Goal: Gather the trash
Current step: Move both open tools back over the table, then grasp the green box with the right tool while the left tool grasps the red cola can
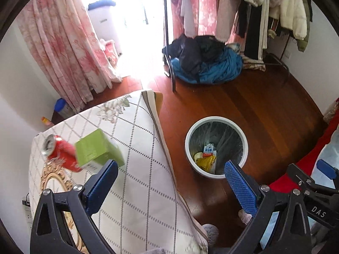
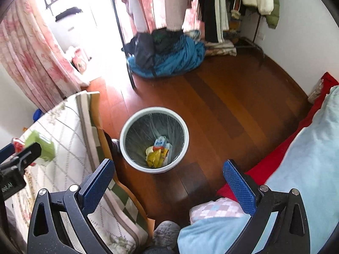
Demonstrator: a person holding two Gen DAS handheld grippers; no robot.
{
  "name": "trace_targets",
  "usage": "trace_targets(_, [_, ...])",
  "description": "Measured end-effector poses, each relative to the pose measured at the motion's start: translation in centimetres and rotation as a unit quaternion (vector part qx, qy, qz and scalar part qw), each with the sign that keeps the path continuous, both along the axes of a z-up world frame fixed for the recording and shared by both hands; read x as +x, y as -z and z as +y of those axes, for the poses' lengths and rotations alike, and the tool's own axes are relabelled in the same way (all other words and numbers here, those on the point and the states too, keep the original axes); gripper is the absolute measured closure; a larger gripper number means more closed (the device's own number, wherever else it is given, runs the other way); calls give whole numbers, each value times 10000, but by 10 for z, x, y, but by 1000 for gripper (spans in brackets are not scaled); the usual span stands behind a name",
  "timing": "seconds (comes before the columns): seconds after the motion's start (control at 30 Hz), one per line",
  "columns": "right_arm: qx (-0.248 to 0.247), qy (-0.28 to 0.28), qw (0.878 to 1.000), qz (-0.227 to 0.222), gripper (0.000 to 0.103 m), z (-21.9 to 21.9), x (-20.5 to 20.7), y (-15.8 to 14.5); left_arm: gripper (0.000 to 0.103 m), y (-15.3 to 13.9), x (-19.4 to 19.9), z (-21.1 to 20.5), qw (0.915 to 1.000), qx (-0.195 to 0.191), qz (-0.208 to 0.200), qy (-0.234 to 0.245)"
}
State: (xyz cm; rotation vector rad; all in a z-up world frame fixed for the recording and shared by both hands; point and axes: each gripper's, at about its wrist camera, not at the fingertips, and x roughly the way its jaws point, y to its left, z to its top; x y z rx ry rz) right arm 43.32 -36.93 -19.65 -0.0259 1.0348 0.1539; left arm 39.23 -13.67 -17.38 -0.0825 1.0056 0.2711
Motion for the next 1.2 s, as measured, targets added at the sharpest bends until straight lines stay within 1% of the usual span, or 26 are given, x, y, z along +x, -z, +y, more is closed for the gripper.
trace_targets(0.07, [73, 18, 9998, -173, 0, -4, -18, -20, 0, -11, -13, -5, 9999, 87, -112, -25])
trace_targets(0.23, [320, 7, 9984, -470, 0, -19, -60, -56, 0, -46, -54, -20, 9987, 233, -431, -141])
trace_targets(0.33, [565, -16, 9965, -611, 0, -28, -85, -75, 0, -62, -80, -28, 9972, 319, -561, -377])
trace_targets(0.43, [761, -147, 9952, -605, 0, -31, -113, -88, 0, -70, -105, -28, 9958, 142, -676, -608])
trace_targets(0.53, [812, -243, 9950, -529, 0, -26, -137, -90, 0, -68, -129, -21, 9940, 25, -723, -823])
trace_targets(0.6, [845, -342, 9949, -425, 0, -17, -149, -86, 0, -59, -144, -8, 9924, 65, -672, -1033])
trace_targets(0.67, [846, -450, 9950, -283, 0, -4, -155, -77, 0, -44, -153, 14, 9900, 155, -499, -1307])
trace_targets(0.73, [812, -608, 9948, -81, 0, 18, -154, -62, 0, -31, -163, 37, 9856, 278, -342, -1633])
trace_targets(0.77, [800, -664, 9946, -13, 0, 26, -153, -57, 0, -21, -167, 56, 9815, 360, -251, -1863])
trace_targets(0.87, [724, -955, 9925, 243, 0, 73, -143, -36, 0, 3, -177, 99, 9703, 482, -40, -2371])
trace_targets(0.9, [707, -1088, 9910, 317, 0, 93, -138, -28, 0, 15, -178, 119, 9650, 513, 71, -2569])
trace_targets(0.97, [654, -1347, 9877, 445, 0, 130, -127, -15, 0, 33, -181, 149, 9571, 521, 239, -2839])
trace_targets(1.03, [493, -1621, 9843, 497, 0, 174, -112, -2, 0, 56, -183, 183, 9489, 493, 426, -3087])
trace_targets(1.07, [363, -1765, 9824, 501, 0, 201, -102, 6, 0, 66, -182, 198, 9459, 486, 515, -3166])
trace_targets(1.2, [103, -2112, 9755, 613, 0, 278, -66, 31, 0, 92, -175, 239, 9391, 430, 760, -3325])
